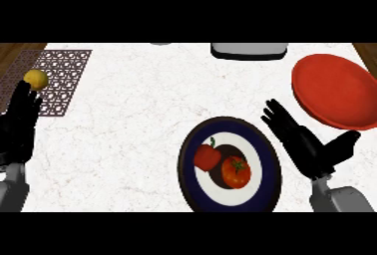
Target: Pick the tomato from the plate and place it in the bowl
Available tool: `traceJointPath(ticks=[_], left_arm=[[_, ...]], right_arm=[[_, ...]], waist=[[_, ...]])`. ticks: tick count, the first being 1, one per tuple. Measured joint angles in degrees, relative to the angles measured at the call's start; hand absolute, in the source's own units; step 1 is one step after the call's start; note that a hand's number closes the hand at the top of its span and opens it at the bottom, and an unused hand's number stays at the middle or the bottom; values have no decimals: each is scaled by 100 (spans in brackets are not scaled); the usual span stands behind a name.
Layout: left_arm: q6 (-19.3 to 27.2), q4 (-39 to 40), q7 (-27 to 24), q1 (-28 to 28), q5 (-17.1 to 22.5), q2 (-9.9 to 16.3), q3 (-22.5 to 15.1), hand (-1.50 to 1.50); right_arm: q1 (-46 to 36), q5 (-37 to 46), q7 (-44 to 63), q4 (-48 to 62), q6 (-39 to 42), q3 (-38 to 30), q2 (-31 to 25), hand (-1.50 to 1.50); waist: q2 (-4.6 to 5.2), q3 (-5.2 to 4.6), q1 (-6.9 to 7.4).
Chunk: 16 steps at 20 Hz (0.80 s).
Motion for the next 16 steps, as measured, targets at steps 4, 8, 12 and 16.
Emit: traceJointPath(ticks=[4, 8, 12, 16], left_arm=[[-88, -245, 25, 26, -204, 72, -79, 0], [-233, -306, -75, -38, -392, 105, -308, 0], [-290, -310, -72, 62, -445, 94, -406, 0], [-357, -344, -104, 157, -496, 33, -476, 0]], right_arm=[[-564, -3, 192, -138, 137, -263, -198, 150], [-1149, 816, 574, -107, 325, -132, -1101, -150], [-730, 1715, 1502, -369, -291, 77, -1685, -150], [-92, 2270, 2408, -1798, -741, 411, -1912, -150]], waist=[[32, -23, -84], [35, -116, -111], [-16, -94, -349], [-20, -69, -391]])
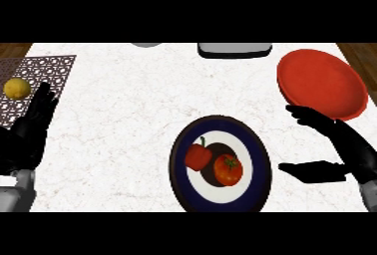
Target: Pick the tomato from the plate and place it in the bowl
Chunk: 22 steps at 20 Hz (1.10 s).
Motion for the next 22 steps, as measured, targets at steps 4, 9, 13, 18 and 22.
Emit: traceJointPath(ticks=[4, 9, 13, 18, 22], left_arm=[[-71, -22, -72, 13, -107, -115, -22, 0], [-295, 16, -31, -118, -171, -193, 88, 0], [-366, -75, 151, -238, -235, -211, 140, 0], [-492, 84, 67, -337, -299, -280, 162, 0], [-517, 44, -10, -279, -321, -335, 170, 0]], right_arm=[[576, 333, 764, -1104, -101, 37, -195, -150], [185, 211, 1769, -1454, 237, -313, -189, -150], [-801, -38, 2207, -885, 716, -504, -107, -150], [-1827, -388, 2525, 52, 1467, -347, -3, -150], [-2367, -658, 2607, 749, 2044, 8, 88, -150]], waist=[[31, 15, 77], [62, 23, 185], [78, 26, 258], [100, 23, 349], [109, 23, 404]])
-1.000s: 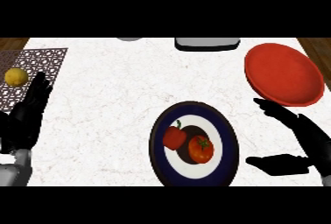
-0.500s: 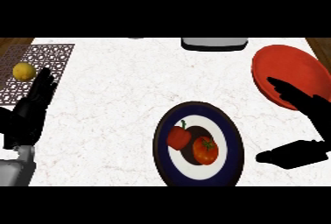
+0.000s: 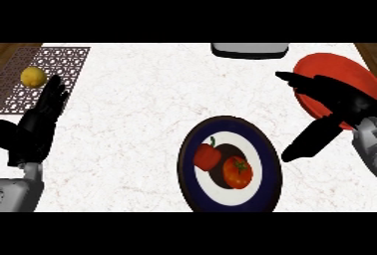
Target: Pick the tomato from the plate and place it in the bowl
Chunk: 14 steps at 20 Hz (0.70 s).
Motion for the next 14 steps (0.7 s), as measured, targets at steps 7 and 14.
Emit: traceJointPath(ticks=[7, 14], left_arm=[[55, 137, 32, -134, -126, -142, -7, 0], [32, 4, 139, -41, -163, -151, 57, 0]], right_arm=[[-589, -379, -80, 1204, 639, 562, 439, -150], [-756, -763, -171, 1971, 1283, 1037, 707, -150]], waist=[[1, 3, -41], [-18, 3, -79]])
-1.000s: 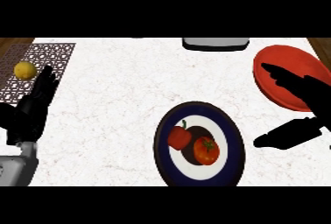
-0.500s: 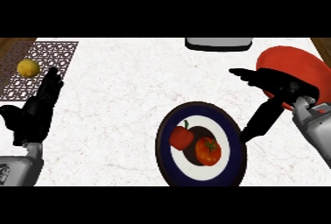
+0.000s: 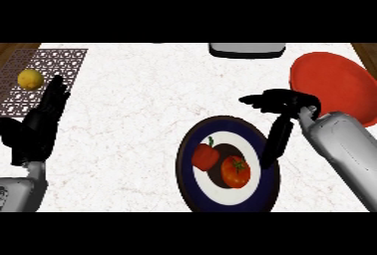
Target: Pick the tomato from the plate and place it in the bowl
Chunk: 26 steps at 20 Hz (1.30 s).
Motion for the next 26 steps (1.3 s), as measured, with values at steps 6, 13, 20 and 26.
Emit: traceJointPath(ticks=[6, 13, 20, 26], left_arm=[[-117, -16, 0, 66, 15, 31, 116, 0], [-160, 5, -63, 144, -104, -81, 231, 0], [-316, 97, -81, 83, -186, -175, 398, 0], [-403, -22, 9, 137, -270, -233, 473, 0]], right_arm=[[-195, -121, 24, 384, 322, 368, 123, -150], [-27, 947, -172, 141, 300, 563, 318, -150], [320, 1395, -106, 87, 264, 462, 813, -150], [756, 1661, -11, -114, 251, 510, 1067, -150]], waist=[[-8, 0, -30], [-15, 3, -78], [-16, 3, -92], [-21, 2, -100]])
